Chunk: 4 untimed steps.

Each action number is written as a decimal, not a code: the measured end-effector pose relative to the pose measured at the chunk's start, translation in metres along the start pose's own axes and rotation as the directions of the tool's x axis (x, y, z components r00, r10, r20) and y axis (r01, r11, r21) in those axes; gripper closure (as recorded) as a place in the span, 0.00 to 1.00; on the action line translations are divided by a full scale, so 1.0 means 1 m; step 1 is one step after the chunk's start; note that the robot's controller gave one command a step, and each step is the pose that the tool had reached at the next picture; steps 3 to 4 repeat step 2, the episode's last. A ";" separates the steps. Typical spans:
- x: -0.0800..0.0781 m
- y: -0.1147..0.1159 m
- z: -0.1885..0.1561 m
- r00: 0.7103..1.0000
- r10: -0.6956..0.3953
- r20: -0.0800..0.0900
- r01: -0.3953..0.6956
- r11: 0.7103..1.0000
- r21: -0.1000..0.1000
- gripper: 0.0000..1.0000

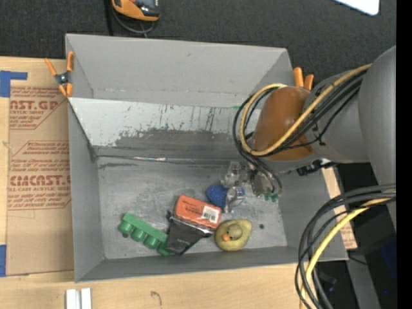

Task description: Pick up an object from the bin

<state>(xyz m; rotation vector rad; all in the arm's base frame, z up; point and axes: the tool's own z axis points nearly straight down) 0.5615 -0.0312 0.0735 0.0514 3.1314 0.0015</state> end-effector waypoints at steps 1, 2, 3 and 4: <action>0.000 0.000 0.000 1.000 0.000 0.000 0.000 1.000 0.000 1.00; -0.003 -0.017 -0.147 0.999 0.041 -0.005 -0.041 0.999 0.001 1.00; -0.003 -0.017 -0.147 0.999 0.041 -0.005 -0.041 0.999 0.001 1.00; -0.003 -0.017 -0.147 0.999 0.041 -0.005 -0.041 0.999 0.001 1.00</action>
Offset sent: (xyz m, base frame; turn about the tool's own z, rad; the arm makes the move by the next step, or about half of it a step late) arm -0.0002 -0.0183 0.1460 0.0430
